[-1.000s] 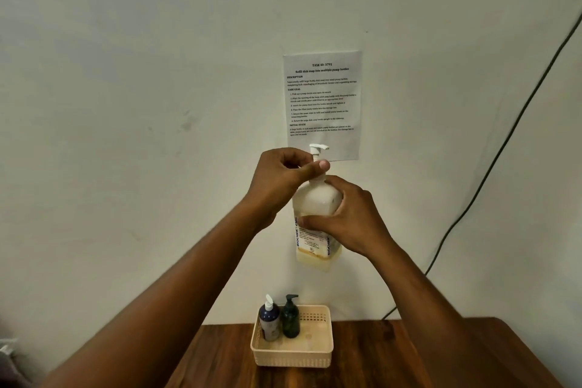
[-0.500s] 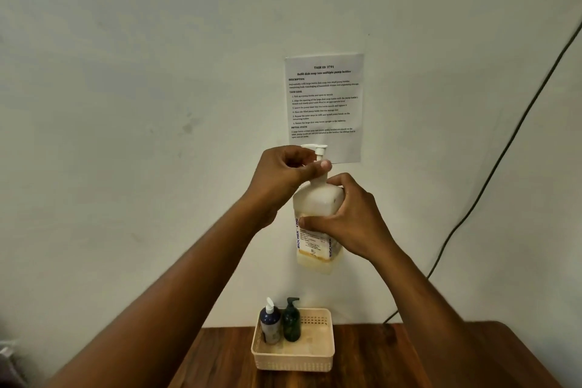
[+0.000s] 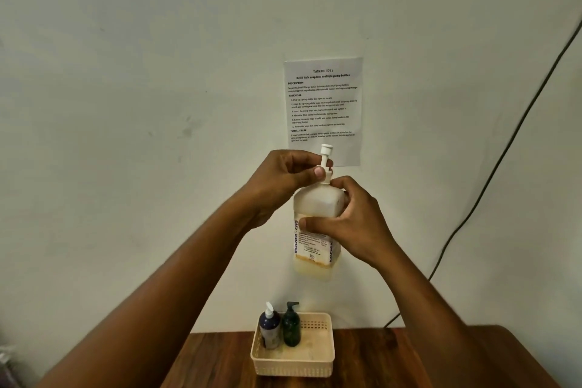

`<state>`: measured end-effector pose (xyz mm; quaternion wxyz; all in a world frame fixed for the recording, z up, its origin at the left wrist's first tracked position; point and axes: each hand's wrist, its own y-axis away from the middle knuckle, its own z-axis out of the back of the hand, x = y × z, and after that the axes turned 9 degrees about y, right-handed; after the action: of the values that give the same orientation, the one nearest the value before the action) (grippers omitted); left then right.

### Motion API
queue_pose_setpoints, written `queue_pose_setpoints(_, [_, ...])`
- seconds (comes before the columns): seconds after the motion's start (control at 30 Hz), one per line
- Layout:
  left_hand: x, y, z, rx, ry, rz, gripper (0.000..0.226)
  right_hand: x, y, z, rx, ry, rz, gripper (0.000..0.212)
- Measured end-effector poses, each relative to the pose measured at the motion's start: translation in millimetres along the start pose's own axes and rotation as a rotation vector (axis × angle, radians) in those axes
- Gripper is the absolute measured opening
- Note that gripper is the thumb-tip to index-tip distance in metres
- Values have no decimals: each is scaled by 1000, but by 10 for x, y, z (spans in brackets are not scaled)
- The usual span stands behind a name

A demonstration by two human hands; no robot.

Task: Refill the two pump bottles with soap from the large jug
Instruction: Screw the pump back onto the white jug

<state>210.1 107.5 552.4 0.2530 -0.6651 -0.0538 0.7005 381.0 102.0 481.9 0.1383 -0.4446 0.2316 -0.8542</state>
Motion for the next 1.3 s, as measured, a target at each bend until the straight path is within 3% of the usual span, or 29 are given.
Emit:
queue_pose_setpoints(0.1, [23,36,-127,-215,-199,-100,28,38,-18,2,-14,77,11,81])
queue_pose_setpoints(0.17, [35,24,-175,-268,-271,-145,27,51,-15,7,-17,90,17,82])
queue_pose_setpoints(0.47, [31,-1,72,134,162,4,23,21,49,96,64,-101,31,80])
queue_pose_setpoints(0.53, [35,9,51,110,137,12,22,19,59,69,37,-62,30,77])
queue_pose_setpoints(0.67, [93,61,-106,-189,-81,-127,21,40,33,49,-14,12,22,78])
queue_pose_setpoints(0.73, [124,65,-157,-227,-170,-156,22,53,32,42,-4,36,30,81])
queue_pose_setpoints(0.87, [99,7,-113,-160,-67,-79,16,29,37,52,-1,-69,23,72])
queue_pose_setpoints(1.03, [59,-37,-7,23,194,-9,23,0,-2,116,95,-292,9,68])
queue_pose_setpoints(1.13, [108,-14,36,120,290,25,30,-29,14,104,108,-304,16,66])
queue_pose_setpoints(1.23, [135,-9,31,109,242,29,30,-39,28,50,40,-176,4,70])
queue_pose_setpoints(1.3, [138,-18,-11,3,159,-25,26,-35,27,24,-9,-109,6,69])
